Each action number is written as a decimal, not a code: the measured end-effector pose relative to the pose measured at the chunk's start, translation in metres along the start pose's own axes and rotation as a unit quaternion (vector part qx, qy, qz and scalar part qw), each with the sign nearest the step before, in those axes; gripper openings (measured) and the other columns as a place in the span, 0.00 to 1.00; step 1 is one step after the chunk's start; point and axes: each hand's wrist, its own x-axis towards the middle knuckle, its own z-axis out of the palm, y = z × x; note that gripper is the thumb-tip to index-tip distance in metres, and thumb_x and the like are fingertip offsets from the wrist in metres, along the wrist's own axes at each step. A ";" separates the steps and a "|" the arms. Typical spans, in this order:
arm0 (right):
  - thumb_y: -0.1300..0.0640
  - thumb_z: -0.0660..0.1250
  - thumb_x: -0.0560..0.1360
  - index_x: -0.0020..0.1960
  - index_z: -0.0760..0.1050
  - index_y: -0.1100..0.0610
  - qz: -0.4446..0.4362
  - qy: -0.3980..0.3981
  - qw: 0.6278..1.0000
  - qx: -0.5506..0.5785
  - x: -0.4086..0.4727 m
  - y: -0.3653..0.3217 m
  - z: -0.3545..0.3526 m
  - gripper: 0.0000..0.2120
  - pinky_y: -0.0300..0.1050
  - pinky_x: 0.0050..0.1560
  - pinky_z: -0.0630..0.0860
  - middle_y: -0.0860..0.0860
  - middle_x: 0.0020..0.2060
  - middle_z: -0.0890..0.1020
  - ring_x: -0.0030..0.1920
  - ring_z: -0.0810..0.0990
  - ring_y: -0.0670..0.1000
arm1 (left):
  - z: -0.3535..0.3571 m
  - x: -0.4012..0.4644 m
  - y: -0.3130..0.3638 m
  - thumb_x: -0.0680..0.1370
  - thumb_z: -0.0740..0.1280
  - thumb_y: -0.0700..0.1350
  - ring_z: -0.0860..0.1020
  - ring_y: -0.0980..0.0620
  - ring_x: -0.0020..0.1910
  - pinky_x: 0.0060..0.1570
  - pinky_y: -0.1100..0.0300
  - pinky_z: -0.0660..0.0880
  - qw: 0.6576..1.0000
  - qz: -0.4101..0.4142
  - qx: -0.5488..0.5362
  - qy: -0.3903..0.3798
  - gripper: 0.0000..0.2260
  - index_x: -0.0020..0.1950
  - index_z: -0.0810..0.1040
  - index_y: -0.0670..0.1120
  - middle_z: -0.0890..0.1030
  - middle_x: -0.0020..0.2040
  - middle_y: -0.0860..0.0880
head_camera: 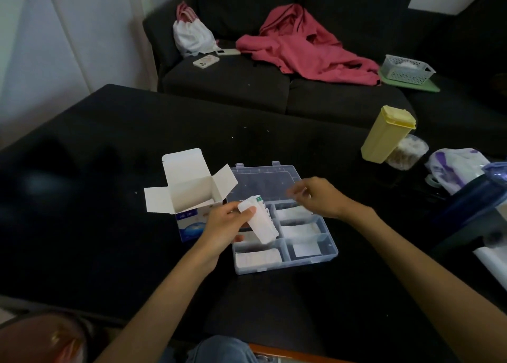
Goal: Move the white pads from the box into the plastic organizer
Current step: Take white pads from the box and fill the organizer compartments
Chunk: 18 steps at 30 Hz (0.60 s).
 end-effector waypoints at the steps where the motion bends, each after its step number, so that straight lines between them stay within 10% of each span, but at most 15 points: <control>1: 0.58 0.61 0.78 0.54 0.78 0.58 0.016 0.030 0.996 0.080 -0.006 -0.009 0.001 0.08 0.34 0.44 0.76 0.54 0.53 0.81 0.45 0.80 0.44 | 0.001 -0.001 -0.001 0.79 0.65 0.47 0.79 0.59 0.47 0.34 0.68 0.72 1.000 0.004 -0.002 -0.005 0.07 0.56 0.75 0.51 0.80 0.52 0.52; 5: 0.48 0.63 0.76 0.48 0.78 0.52 0.100 -0.138 0.944 0.282 -0.031 -0.035 0.006 0.10 0.35 0.40 0.78 0.47 0.45 0.82 0.45 0.82 0.46 | 0.008 -0.003 0.000 0.79 0.64 0.48 0.79 0.58 0.50 0.37 0.68 0.74 0.999 0.013 -0.014 -0.026 0.09 0.59 0.75 0.50 0.81 0.55 0.52; 12: 0.57 0.69 0.73 0.45 0.81 0.54 0.128 -0.032 0.931 0.340 -0.038 -0.029 0.021 0.02 0.35 0.39 0.78 0.47 0.43 0.82 0.44 0.82 0.46 | 0.022 0.002 0.001 0.78 0.65 0.44 0.81 0.51 0.53 0.44 0.61 0.80 0.998 -0.009 -0.053 -0.018 0.10 0.59 0.77 0.48 0.81 0.57 0.47; 18: 0.55 0.69 0.73 0.51 0.81 0.58 0.169 -0.091 0.852 0.488 -0.047 -0.017 0.017 0.09 0.39 0.43 0.79 0.52 0.45 0.85 0.47 0.83 0.47 | 0.020 0.003 0.000 0.78 0.66 0.42 0.82 0.52 0.52 0.48 0.59 0.80 0.996 -0.013 -0.075 -0.050 0.11 0.59 0.78 0.46 0.82 0.55 0.47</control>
